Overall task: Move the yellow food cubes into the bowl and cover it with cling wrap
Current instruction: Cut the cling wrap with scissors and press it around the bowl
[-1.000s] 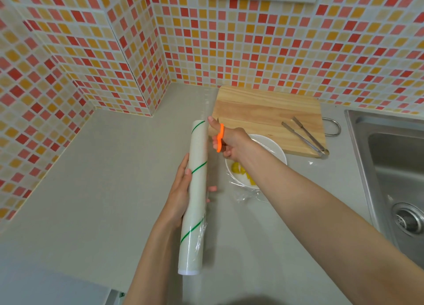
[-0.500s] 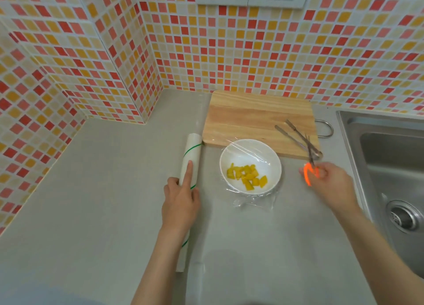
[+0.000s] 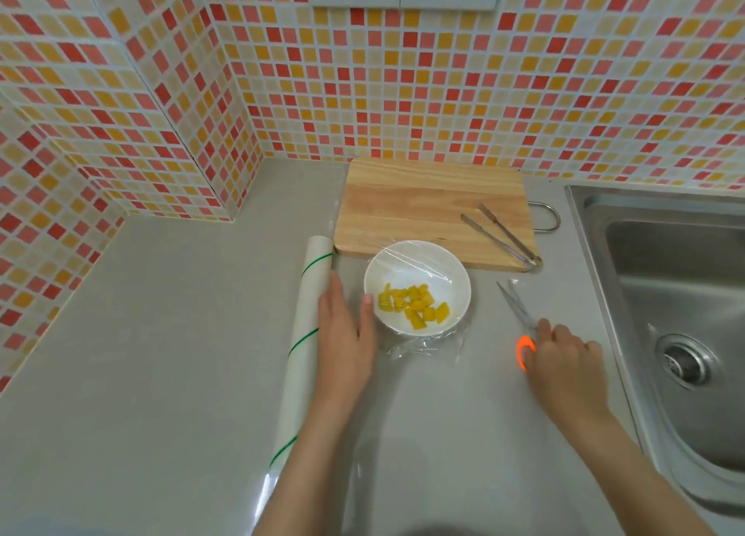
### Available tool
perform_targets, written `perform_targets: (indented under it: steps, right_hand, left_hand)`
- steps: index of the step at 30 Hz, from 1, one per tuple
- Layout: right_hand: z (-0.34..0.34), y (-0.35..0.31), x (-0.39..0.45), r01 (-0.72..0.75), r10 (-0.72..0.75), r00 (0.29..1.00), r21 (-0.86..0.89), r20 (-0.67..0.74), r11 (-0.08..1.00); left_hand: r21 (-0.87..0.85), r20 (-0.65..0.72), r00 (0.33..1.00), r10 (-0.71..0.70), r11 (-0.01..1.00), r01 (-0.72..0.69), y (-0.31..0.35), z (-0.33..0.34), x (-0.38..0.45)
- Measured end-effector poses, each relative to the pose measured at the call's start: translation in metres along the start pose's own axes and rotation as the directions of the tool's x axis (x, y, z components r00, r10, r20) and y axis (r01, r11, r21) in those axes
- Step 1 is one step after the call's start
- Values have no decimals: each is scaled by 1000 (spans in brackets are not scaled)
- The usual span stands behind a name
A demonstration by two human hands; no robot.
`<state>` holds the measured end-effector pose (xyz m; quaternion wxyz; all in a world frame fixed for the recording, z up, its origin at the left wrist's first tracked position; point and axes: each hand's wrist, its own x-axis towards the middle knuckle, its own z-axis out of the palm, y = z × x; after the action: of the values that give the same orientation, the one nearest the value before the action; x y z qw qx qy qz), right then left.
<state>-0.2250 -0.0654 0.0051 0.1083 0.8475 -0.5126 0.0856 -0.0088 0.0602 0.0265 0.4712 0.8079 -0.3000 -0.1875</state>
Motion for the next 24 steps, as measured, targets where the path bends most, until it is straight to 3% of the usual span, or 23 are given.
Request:
perform_targets:
  steps: [4,7,11,12,14,16,17,21,24]
  right_hand:
    - [-10,-8,2,65,-57,992,-65,114,996]
    - [-15,-9,2,139,-129,981,-64,144,988]
    - [-23,-12,24,48,-96,972,215,217,975]
    - [-25,-16,35,17,-120,958,362,262,932]
    - [-33,-31,56,-94,-179,929,675,324,732]
    - [-37,-47,66,-210,-197,912,822,359,529]
    - [-37,-53,66,-237,-186,913,843,364,483]
    - [-35,-56,37,-152,-79,972,850,220,504]
    - [-33,-49,14,-185,20,979,857,201,481]
  left_hand:
    - [-139,73,992,-102,984,111,10,16,2]
    - [-148,91,989,-115,981,127,7,19,7]
    - [-153,77,985,-156,974,167,5,16,19]
    - [-152,80,983,-165,973,175,6,16,23]
    - [-149,89,983,-160,974,172,7,15,31]
    - [-152,117,982,-147,975,164,8,13,37]
    - [-158,139,980,-142,974,164,8,13,41]
    - [-162,206,969,-139,971,174,7,11,56]
    - [-153,260,953,-154,968,198,11,12,71]
